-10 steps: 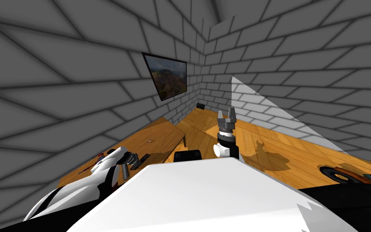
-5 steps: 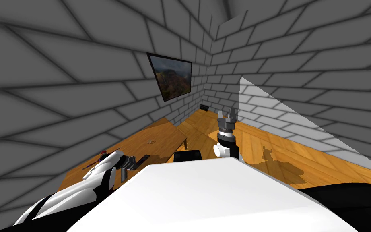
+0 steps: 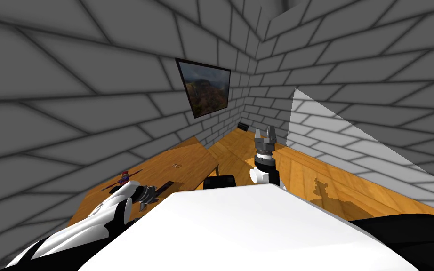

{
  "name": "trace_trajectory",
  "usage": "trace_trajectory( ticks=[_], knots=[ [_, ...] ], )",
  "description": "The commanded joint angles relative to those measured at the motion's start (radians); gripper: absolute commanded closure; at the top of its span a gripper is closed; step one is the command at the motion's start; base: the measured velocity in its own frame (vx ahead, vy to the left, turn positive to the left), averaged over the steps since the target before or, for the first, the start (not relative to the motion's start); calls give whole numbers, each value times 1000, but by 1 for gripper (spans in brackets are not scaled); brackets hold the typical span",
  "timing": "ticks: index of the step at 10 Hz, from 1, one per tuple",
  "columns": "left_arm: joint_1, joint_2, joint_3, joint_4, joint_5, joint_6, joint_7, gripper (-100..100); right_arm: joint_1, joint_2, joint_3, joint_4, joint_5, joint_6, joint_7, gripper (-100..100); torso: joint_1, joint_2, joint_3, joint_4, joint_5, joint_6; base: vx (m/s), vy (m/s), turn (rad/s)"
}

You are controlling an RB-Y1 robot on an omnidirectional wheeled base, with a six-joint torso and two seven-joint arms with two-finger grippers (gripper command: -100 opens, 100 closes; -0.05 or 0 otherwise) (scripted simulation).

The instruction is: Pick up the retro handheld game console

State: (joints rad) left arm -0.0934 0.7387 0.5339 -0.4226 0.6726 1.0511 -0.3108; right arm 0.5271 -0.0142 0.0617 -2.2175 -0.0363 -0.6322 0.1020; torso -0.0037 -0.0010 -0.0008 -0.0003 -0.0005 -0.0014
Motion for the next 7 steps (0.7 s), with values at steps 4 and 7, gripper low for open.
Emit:
trace_trajectory(
  ticks=[4, 7],
  knots=[
    [18, 12, 55, 57, 4, -29, -127, -100, 0, 0, 0, 0, 0, 0, 0, 0, 7, 1, 0, 0, 1, 1, 1, -12, 33],
    [18, 12, 55, 57, 4, -29, -204, -100, 0, 0, 0, 0, 0, 0, 0, 0, 1, 1, 0, 0, 0, -1, 6, -58, 165]
  ],
)
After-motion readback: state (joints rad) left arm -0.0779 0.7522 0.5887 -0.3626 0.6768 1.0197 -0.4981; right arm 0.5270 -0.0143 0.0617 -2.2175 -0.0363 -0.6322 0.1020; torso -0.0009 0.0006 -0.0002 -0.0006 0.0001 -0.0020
